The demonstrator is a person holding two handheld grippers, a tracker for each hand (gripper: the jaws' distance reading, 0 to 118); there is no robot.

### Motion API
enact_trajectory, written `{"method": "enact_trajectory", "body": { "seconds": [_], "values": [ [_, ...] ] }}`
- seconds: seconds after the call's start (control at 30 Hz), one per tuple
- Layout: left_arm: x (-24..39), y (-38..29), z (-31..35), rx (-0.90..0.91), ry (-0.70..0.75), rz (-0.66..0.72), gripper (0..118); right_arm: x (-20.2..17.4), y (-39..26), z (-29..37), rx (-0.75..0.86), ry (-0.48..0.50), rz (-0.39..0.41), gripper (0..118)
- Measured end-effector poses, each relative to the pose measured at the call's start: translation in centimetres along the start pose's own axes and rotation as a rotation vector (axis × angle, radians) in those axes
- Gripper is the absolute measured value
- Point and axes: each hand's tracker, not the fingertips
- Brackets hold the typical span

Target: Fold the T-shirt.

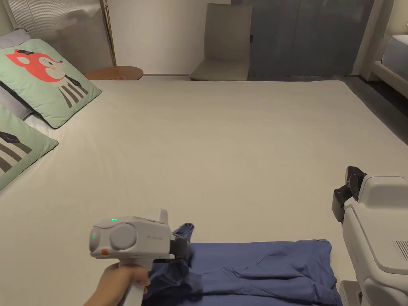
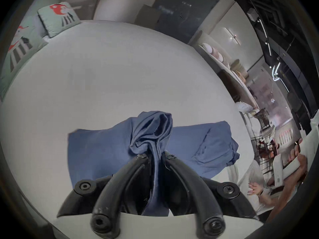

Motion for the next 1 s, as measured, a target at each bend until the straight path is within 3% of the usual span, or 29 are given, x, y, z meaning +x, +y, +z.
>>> {"method": "enact_trajectory", "body": {
  "seconds": [0.2, 0.23, 0.27, 0.33, 0.37, 0.43, 0.47, 0.6, 0.8, 0.9, 1.0],
  "values": [
    [1.9, -0.7, -3.2, -0.031, 0.030, -0.028, 7, 0.6, -0.2, 0.2, -0.009, -0.012, 0.002, 1],
    [1.8, -0.8, -3.4, -0.030, 0.031, -0.025, 12, 0.7, -0.2, 0.3, -0.012, -0.014, 0.002, 1],
    [1.7, -0.7, -3.6, -0.037, 0.037, -0.020, 27, 0.7, -0.3, 0.3, -0.015, -0.016, 0.002, 1],
    [2.1, -1.0, -3.8, -0.053, 0.004, -0.013, 34, 0.8, -0.4, 0.3, -0.020, -0.018, 0.000, 1],
    [2.1, -1.0, -3.6, -0.063, -0.026, -0.008, 50, 1.0, -0.7, 0.0, -0.023, -0.018, -0.003, 1],
    [2.1, -1.0, -3.2, -0.063, -0.042, -0.014, 100, 0.9, -0.8, -0.1, -0.026, -0.018, -0.005, 1],
    [2.3, -1.3, -2.6, -0.035, -0.056, -0.014, 110, 0.9, -0.8, -0.2, -0.028, -0.017, -0.006, 1],
    [2.7, -1.4, 1.3, 0.129, -0.038, -0.068, 109, 0.6, -1.0, -0.5, -0.029, -0.009, -0.007, 1],
    [2.0, -3.2, 6.1, 0.497, 0.202, -0.210, 104, 0.2, -1.1, -0.7, -0.031, 0.007, -0.004, 1],
    [0.3, -4.0, 5.8, 0.546, 0.307, -0.278, 66, 0.2, -1.1, -0.6, -0.031, 0.011, -0.004, 1],
    [-0.9, -4.8, 4.6, 0.510, 0.345, -0.289, 10, 0.1, -1.2, -0.7, -0.032, 0.008, -0.005, 1]
  ]
}}
